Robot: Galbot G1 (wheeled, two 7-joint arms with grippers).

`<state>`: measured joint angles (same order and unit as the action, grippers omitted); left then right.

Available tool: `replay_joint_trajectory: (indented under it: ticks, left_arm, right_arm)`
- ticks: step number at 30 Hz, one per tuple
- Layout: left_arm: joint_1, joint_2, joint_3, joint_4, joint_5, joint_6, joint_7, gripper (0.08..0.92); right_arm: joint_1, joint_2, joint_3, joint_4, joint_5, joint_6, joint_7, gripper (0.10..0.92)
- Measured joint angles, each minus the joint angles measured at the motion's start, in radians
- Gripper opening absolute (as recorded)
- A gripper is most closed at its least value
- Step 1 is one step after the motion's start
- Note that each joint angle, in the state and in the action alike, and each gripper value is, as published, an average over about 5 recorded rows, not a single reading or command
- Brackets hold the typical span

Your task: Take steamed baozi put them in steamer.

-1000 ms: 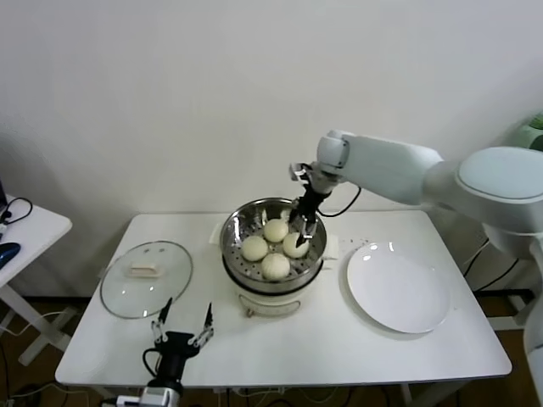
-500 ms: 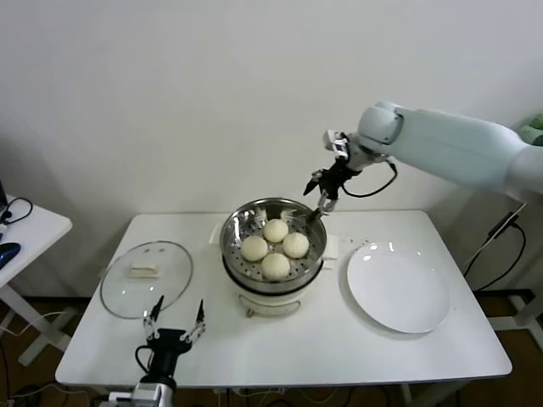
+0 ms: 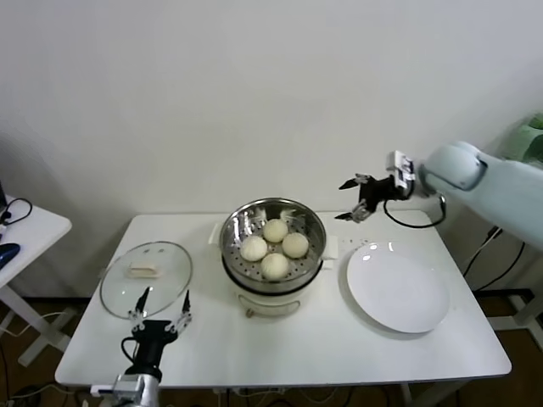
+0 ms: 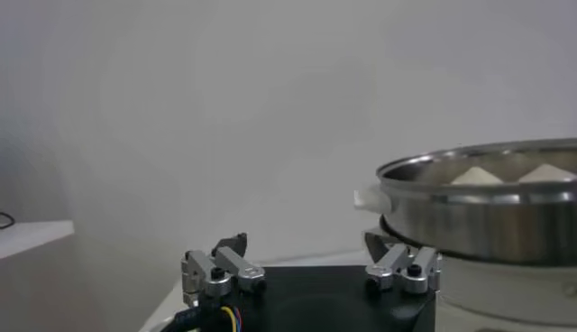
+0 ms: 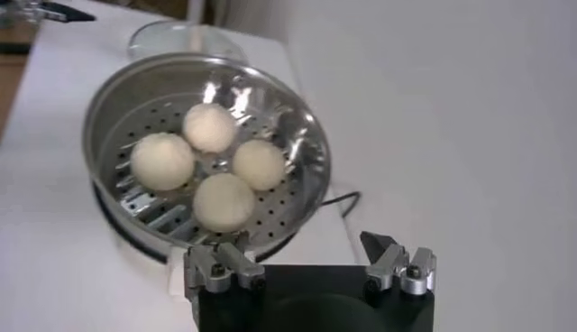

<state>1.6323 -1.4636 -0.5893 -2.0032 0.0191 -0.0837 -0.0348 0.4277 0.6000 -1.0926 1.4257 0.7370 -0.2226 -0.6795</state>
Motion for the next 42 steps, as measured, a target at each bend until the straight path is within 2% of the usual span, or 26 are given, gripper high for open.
replay_joint_trajectory:
  ticks: [5,10,23,30,42]
  left_arm:
    - [-0.012,-0.002,-0.004,-0.001,-0.015,-0.001,0.004,0.823]
    - [-0.013,-0.006,-0.015,-0.009,-0.034,0.002,0.017,0.823]
    - [-0.033,-0.011,-0.049,-0.027,-0.060,0.034,0.022,0.823]
    - [-0.041,-0.015,-0.059,-0.023,-0.062,0.051,0.006,0.823]
    - [-0.033,-0.014,-0.081,-0.024,-0.020,0.056,0.032,0.823]
  right_arm:
    - [-0.307,-0.042,0.318,0.061,-0.063,0.030,0.097,0.823]
    - [-0.629,-0.015,0.651,0.108,-0.122,0.061,0.165,0.823]
    - [-1.263,0.281,1.355,0.207,-0.261,0.182,0.275,0.823]
    - [-1.475,0.472,1.556,0.259,-0.310,0.246,0.318,0.823]
    - [-1.707,0.702,1.679,0.325,-0.371,0.337,0.362,0.823]
